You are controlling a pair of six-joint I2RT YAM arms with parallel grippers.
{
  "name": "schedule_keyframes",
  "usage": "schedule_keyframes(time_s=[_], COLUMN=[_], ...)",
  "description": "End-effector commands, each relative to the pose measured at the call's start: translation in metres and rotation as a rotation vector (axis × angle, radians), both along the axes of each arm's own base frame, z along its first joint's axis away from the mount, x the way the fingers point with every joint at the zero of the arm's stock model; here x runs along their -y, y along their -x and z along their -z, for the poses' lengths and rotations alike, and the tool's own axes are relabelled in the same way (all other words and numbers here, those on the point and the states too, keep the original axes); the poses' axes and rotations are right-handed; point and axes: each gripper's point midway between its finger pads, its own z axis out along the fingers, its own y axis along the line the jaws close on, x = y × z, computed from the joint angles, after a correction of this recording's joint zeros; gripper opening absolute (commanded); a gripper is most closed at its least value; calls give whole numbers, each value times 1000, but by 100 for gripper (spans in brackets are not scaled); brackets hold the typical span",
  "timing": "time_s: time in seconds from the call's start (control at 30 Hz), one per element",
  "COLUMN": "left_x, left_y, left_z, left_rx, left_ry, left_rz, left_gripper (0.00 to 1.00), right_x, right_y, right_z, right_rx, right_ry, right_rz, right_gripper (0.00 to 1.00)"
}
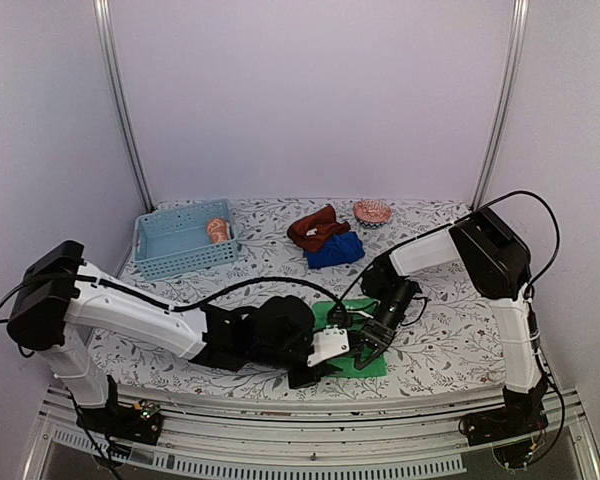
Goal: Roll the towels
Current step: Roll the towel at the center of the board.
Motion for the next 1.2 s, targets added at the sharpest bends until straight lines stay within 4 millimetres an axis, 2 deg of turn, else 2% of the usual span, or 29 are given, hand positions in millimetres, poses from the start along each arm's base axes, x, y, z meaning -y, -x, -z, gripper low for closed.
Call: schedule_keyframes(time_s=[0.0, 0.23, 0.63, 0.73, 0.8, 1.07, 1.17], left_x=[2, 8, 4, 3, -2, -11, -14], left_y=[-11, -15, -11, -11, -7, 6, 5], left_z=[31, 51, 82, 84, 103, 123, 129], left_rx=[150, 191, 165, 160, 145, 145, 151], left_ry=[-175, -230, -287, -293, -335, -401, -428], left_rz=[54, 80, 95, 95, 104, 127, 113], left_gripper=[33, 34, 34, 34, 35, 36, 30], right_x=[15, 15, 13, 11, 10, 8, 8], right_y=[-3, -1, -1, -1, -2, -5, -6], right_z=[37, 38, 37, 35, 34, 28, 27], right_rx=[56, 47, 35, 34, 32, 33, 31], right_ry=[75, 69, 52, 45, 38, 20, 19], right_rz=[-52, -50, -42, -38, -33, -21, -15], right_gripper=[3, 3, 3, 4, 5, 10, 10])
